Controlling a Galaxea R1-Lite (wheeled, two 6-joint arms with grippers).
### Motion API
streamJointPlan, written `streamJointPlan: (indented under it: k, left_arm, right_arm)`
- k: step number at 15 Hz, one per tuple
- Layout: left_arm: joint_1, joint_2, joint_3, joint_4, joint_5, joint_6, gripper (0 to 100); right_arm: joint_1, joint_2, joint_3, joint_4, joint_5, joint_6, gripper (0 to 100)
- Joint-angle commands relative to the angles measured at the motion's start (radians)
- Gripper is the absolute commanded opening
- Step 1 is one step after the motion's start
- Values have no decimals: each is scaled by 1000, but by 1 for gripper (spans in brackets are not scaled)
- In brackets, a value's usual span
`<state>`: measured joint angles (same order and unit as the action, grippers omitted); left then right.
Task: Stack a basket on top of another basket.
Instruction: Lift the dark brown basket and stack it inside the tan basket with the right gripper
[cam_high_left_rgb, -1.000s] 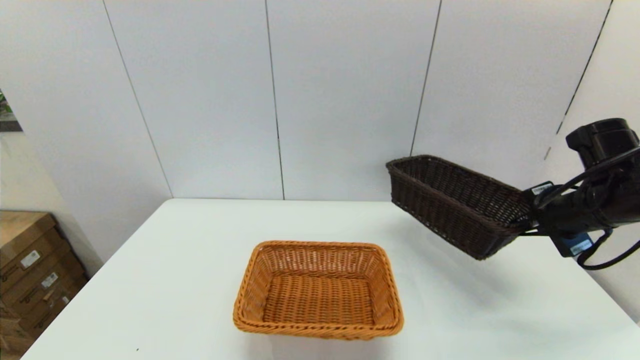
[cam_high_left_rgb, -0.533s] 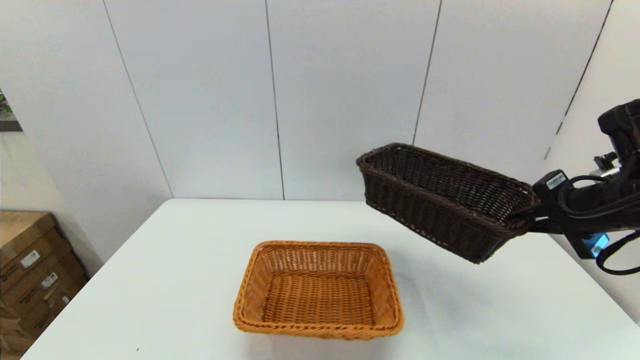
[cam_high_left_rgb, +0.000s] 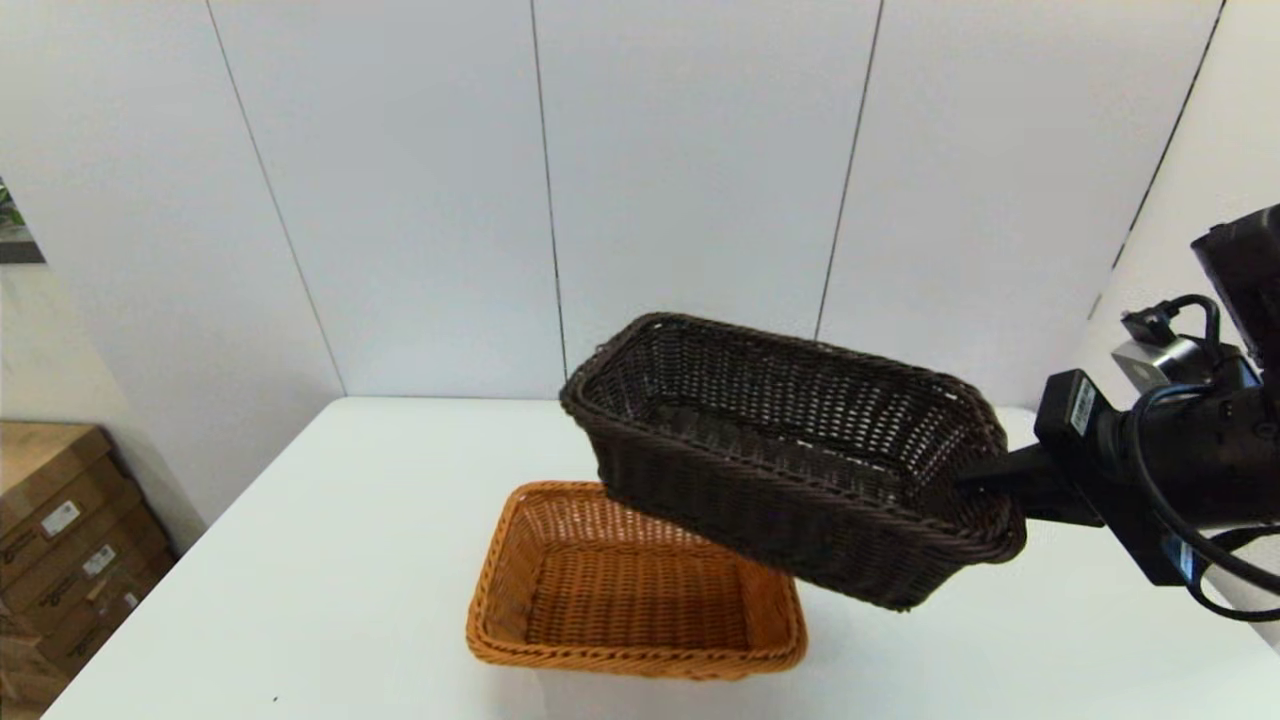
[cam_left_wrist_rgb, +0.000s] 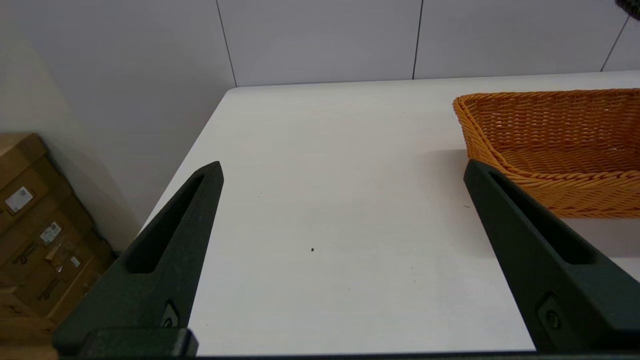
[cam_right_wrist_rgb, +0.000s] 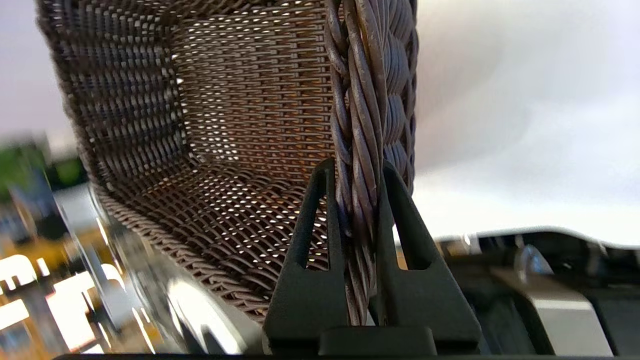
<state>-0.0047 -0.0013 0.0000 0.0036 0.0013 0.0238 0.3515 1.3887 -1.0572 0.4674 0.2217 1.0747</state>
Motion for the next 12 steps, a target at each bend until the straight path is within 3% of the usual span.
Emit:
streamJointPlan:
  k: [1,5,7,12]
  left_arm:
    - [0,0,2,1,0,1,100]
    - [0,0,2,1,0,-1,100]
    - [0,0,2,-1,0,1,100]
    - [0,0,2,1,0,1,100]
  right_arm:
    - [158,-40,8,-3,50,-7,0]
    - [227,-13,3,-18,85,-76,0]
    - [251,6,5,-39,111,-81,0]
    - [250,90,3,-89,111,-82,0]
